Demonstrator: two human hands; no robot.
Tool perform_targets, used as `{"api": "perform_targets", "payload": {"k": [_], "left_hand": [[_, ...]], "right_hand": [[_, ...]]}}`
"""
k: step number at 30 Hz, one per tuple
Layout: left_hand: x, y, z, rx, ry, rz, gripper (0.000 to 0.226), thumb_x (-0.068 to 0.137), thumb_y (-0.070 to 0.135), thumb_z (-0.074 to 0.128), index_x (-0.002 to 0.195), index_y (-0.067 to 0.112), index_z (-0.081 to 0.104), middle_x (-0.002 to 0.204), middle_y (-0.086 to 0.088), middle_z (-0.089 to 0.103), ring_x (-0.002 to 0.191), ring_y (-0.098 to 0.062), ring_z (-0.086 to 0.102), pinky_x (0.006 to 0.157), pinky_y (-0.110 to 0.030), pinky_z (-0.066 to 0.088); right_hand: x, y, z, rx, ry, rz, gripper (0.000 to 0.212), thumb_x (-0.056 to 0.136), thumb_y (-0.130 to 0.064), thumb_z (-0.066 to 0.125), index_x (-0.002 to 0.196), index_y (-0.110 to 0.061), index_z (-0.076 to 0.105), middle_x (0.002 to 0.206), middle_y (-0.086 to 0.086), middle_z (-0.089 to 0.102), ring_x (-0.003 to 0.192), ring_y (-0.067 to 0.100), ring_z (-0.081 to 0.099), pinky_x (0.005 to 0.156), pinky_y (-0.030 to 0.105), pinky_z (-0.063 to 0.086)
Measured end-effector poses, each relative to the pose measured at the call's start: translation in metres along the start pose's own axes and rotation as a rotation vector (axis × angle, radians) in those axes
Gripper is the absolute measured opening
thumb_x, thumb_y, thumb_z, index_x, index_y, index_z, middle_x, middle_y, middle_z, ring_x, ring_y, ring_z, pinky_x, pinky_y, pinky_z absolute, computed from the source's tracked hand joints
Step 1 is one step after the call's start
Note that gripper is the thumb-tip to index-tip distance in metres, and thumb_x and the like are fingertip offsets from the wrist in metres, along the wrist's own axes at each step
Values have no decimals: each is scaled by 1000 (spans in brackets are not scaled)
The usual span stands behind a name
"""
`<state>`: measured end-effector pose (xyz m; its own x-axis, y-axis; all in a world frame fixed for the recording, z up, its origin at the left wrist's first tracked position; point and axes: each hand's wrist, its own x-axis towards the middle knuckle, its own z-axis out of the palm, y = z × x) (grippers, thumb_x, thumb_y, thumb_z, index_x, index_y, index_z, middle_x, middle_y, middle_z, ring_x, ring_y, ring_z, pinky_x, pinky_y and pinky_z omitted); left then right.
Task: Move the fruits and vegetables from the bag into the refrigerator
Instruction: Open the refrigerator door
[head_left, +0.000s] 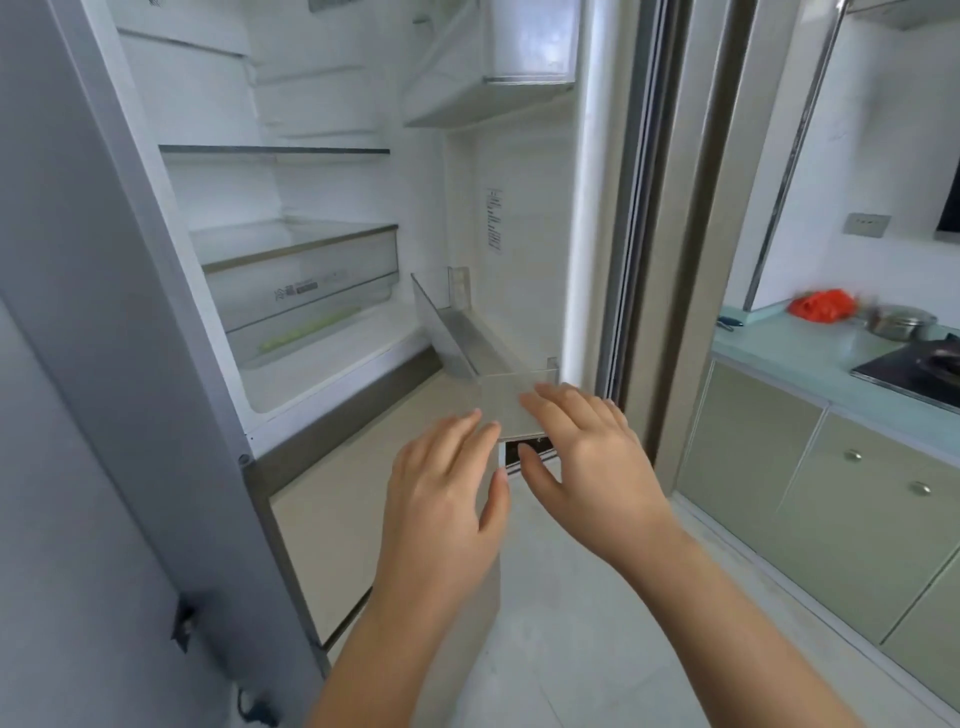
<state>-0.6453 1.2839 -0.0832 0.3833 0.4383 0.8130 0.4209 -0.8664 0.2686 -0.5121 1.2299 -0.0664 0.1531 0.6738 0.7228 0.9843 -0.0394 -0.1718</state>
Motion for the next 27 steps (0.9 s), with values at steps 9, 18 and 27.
{"api": "perform_targets", "payload": {"k": [9, 18, 27], "left_hand": [[15, -22, 24, 148, -71, -16, 39, 81, 29, 44, 110, 10, 62, 118, -10, 63, 110, -31, 58, 88, -53, 44], [55, -12, 74, -3, -66, 44, 41, 83, 28, 45, 114, 7, 61, 120, -11, 61, 112, -25, 50, 86, -55, 48], [87, 15, 147, -77, -91, 137, 38, 82, 27, 47, 111, 7, 60, 118, -12, 61, 108, -32, 58, 82, -58, 47]], "right_hand": [[33, 15, 51, -119, 6, -18, 58, 80, -38, 40, 130, -10, 48, 132, 12, 53, 125, 34, 45, 98, 62, 28], [26, 70, 49, -111, 84, -90, 56, 85, -33, 50, 138, -18, 38, 142, 9, 42, 134, 27, 30, 103, 55, 25], [26, 152, 27, -98, 117, -5, 53, 85, -31, 55, 135, -18, 42, 138, 8, 47, 136, 24, 29, 109, 49, 20]]}}
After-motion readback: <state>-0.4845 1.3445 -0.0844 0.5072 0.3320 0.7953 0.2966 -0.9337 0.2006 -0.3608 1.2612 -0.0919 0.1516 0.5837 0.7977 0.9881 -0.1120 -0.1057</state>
